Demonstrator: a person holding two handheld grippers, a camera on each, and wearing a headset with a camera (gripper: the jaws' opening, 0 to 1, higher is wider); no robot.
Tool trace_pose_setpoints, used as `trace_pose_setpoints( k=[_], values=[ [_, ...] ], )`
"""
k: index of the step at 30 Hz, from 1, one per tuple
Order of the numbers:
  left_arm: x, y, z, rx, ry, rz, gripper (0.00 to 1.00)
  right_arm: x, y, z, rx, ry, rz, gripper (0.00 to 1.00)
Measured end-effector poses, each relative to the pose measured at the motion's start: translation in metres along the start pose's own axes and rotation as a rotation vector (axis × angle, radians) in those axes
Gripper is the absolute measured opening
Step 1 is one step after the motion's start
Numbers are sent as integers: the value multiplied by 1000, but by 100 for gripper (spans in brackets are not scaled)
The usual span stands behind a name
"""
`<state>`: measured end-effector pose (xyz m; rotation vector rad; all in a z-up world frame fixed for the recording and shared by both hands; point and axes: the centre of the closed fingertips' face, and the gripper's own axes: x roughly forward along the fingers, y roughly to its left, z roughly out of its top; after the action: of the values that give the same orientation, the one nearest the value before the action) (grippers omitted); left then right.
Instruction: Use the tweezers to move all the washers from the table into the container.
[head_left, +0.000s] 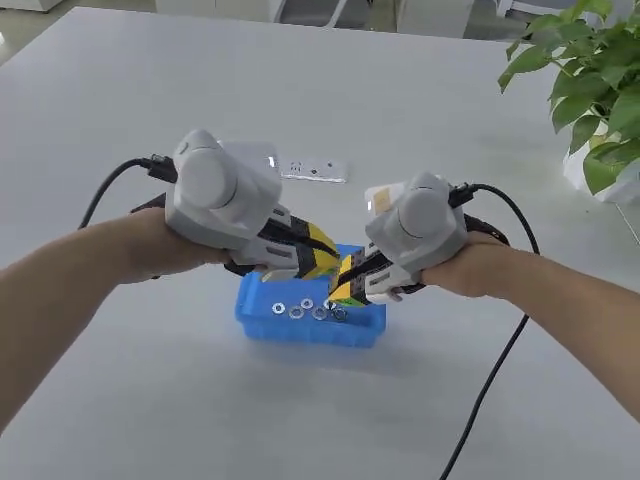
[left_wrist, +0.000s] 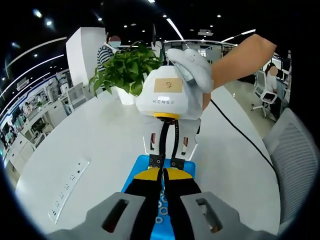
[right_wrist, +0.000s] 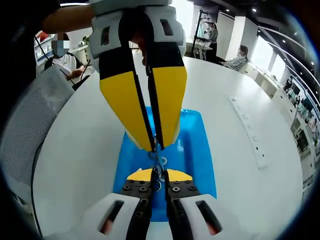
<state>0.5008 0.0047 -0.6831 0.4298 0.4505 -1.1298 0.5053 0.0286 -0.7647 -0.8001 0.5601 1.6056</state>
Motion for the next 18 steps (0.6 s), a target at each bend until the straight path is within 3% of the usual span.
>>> trace_pose_setpoints(
  k=[18],
  values=[
    [-3, 2, 3, 40, 18, -19, 5, -3, -1, 4, -24, 5, -15, 10]
  ],
)
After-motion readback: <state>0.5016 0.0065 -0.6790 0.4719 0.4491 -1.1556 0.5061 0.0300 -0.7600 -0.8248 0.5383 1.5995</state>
